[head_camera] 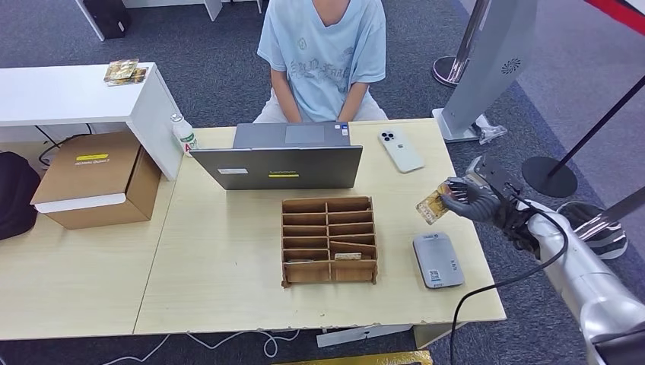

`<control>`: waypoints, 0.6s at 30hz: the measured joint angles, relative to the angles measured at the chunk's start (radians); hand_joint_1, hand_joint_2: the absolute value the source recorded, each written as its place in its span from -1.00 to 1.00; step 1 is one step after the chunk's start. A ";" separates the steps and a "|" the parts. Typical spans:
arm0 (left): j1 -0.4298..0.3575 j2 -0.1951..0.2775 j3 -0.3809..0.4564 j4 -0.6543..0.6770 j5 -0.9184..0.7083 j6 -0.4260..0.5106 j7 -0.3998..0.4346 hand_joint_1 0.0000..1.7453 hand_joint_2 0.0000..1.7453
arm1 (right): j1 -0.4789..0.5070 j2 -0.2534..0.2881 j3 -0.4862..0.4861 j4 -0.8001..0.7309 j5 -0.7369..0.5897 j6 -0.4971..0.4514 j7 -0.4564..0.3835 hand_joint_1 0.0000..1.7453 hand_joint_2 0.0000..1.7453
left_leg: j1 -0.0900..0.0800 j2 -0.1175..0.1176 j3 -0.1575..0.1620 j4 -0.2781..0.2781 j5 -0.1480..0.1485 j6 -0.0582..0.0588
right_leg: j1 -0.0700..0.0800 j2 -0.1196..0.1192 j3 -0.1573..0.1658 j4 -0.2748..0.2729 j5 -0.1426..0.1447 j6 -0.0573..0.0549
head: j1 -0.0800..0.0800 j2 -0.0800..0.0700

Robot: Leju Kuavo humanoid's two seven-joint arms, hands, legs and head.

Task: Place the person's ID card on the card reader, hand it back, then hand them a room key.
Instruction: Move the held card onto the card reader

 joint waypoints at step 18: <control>0.001 0.001 0.019 0.000 0.000 0.010 0.003 -1.00 -1.00 | 0.113 -0.053 -0.162 0.002 0.040 0.005 -0.015 1.00 1.00 | 0.000 0.000 0.000 0.000 -0.001 0.001 | 0.000 0.000 0.000 0.000 0.000 0.000 | 0.000 0.000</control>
